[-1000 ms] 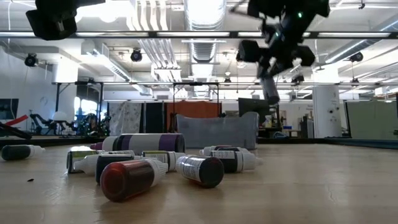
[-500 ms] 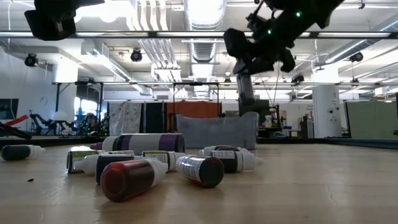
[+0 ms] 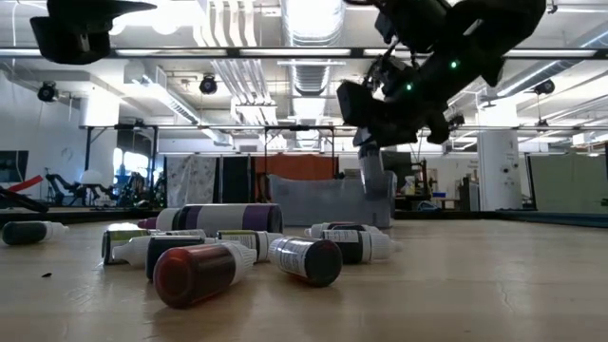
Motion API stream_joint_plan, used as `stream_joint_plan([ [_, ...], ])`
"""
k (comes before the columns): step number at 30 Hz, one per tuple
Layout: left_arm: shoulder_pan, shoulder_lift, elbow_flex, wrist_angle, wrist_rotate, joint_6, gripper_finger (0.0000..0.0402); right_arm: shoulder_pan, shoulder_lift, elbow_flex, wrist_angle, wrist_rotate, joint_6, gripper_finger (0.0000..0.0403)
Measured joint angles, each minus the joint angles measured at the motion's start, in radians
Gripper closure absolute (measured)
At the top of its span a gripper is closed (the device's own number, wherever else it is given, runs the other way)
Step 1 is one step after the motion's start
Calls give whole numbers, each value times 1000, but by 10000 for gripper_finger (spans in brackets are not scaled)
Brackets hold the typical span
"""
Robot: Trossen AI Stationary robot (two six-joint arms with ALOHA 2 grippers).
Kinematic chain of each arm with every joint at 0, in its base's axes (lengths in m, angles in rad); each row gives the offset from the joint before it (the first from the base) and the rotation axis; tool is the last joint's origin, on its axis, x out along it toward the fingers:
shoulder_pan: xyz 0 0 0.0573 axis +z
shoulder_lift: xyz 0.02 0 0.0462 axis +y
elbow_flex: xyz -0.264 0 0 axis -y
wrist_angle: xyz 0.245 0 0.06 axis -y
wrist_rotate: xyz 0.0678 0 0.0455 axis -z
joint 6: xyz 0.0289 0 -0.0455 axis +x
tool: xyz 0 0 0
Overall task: Pick & Place food coloring
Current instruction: Put the large black food coloring bottle into the black bin
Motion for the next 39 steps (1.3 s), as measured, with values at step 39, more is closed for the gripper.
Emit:
stream_joint_plan([
  [39, 0, 0, 0, -13, 0, -5, 126, 37, -7, 16, -57, -83, -35, 234],
])
